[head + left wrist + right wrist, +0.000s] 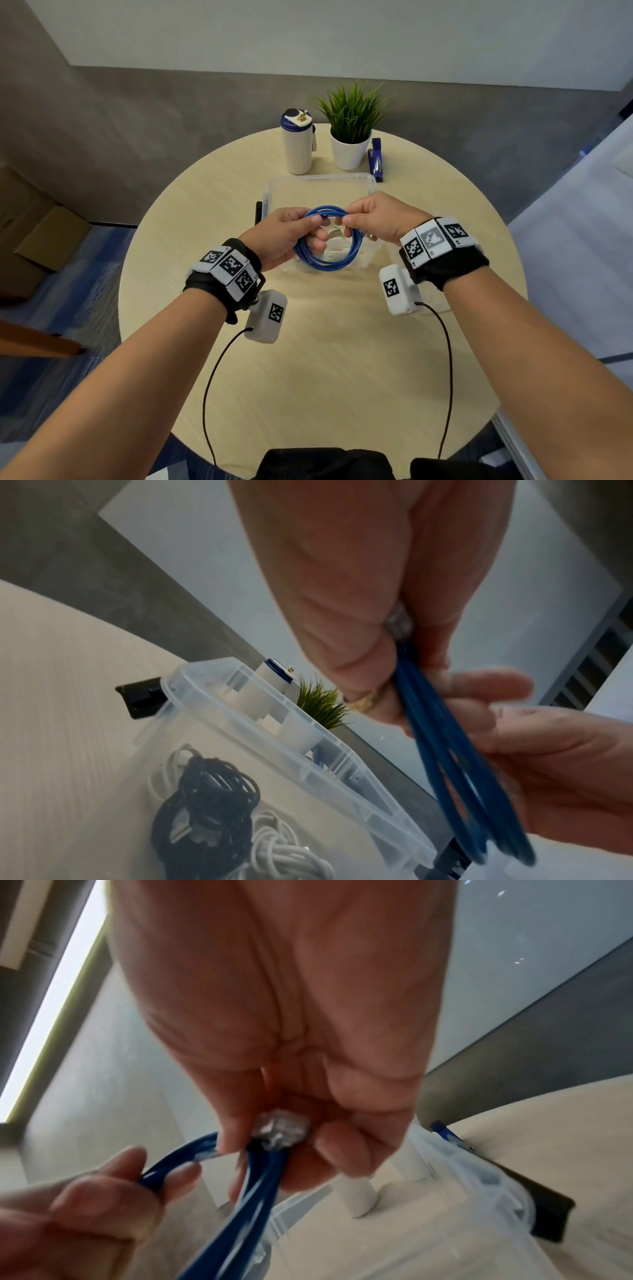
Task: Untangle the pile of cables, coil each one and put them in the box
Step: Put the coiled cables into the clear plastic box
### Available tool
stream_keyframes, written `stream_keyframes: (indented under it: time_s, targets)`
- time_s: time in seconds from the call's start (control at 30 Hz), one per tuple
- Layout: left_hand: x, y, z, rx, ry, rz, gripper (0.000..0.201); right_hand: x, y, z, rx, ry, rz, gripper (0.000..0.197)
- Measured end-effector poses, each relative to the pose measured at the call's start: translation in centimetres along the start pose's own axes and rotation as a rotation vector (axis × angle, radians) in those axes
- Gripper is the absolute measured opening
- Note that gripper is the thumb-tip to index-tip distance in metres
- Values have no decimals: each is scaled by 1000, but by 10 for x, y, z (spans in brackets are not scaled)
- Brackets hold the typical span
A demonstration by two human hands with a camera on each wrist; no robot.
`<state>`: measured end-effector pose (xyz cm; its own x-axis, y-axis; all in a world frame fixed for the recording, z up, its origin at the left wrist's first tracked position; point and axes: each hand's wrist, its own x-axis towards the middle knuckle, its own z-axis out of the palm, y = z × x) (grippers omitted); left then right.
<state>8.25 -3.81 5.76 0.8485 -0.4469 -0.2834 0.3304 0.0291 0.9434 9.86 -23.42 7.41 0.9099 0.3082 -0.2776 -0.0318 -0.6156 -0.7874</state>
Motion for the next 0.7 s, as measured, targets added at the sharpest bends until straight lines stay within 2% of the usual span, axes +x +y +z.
stream_keyframes:
  time_s: [0.07, 0.13, 0.23, 0.33, 0.4, 0.5, 0.57, 0.67, 0.7]
  targets:
    - [1, 2, 1, 170, 46, 13, 17, 3, -3, -1, -26, 8, 28, 25]
    - [5, 3, 3, 358, 155, 62, 19, 8, -7, -1, -31, 42, 51, 25]
    - [16, 1, -2, 439, 329, 117, 37, 21, -12, -6, 3, 163, 100, 24]
    - [19, -3, -15, 654, 497, 151, 36, 39, -12, -13, 21, 263, 195, 23]
    - [16, -5, -21, 859, 445, 119, 27, 53, -11, -16, -9, 272, 247, 25]
    - [11, -12, -24, 1102, 254, 42, 22, 71, -13, -12, -149, 234, 266, 31]
    - [12, -18, -28, 1166, 207, 41, 18, 82, -12, -8, -261, 211, 264, 31]
    - [14, -22, -31, 1167, 215, 70, 19, 95, -9, -4, -508, 178, 254, 16]
    - [14, -23, -32, 1165, 208, 77, 19, 101, -5, -4, -560, 127, 265, 16]
